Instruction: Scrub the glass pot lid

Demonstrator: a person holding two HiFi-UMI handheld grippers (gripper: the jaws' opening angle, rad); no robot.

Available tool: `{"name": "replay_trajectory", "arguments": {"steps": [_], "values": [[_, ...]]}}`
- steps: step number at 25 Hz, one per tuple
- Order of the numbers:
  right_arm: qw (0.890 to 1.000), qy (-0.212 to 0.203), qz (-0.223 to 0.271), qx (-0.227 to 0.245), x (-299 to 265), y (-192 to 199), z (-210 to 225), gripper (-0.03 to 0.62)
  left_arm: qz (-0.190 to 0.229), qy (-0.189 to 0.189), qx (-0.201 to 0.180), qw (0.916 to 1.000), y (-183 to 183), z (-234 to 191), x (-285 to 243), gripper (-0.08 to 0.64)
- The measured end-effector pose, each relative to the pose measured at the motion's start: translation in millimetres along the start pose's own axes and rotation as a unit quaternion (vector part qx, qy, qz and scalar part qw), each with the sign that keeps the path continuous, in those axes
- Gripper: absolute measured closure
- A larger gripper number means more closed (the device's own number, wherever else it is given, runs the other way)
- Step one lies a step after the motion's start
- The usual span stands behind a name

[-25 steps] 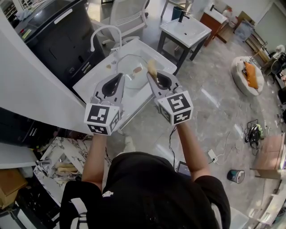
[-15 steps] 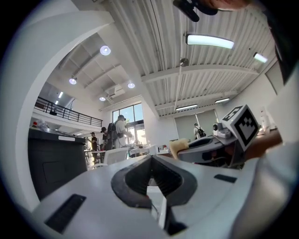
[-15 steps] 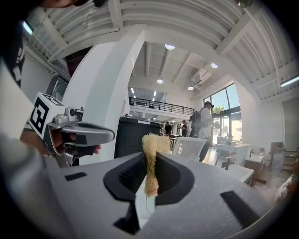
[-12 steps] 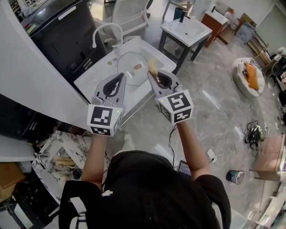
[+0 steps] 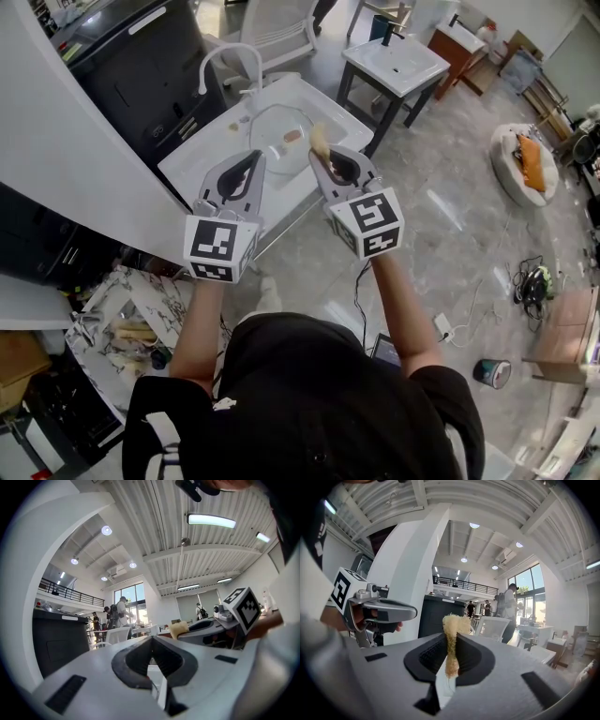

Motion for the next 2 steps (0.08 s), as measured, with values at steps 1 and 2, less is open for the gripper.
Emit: {"name": "replay_trajectory", "arguments": {"steps": [1, 2], "values": [[1.0, 0.0, 0.0, 0.0, -0.2, 0.6, 0.8, 0.563, 0.0, 0.0, 0.0, 1.0, 0.4, 0.0, -0.7, 0.554], [1.0, 0.001, 0.0, -0.001, -0.5, 1.2, 1.6, 0.563, 0.0, 0.0, 0.0, 1.0, 0.9, 0.0, -1.4, 0.554]]}}
Point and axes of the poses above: the fingertips, and each gripper's own axes: x backward along the fingers, z to its right, y out of its underside, the point moved 5 cm from there along x, backward along the fingers, and after that the axes turned 9 degrees about -z, right-handed, at the moved point
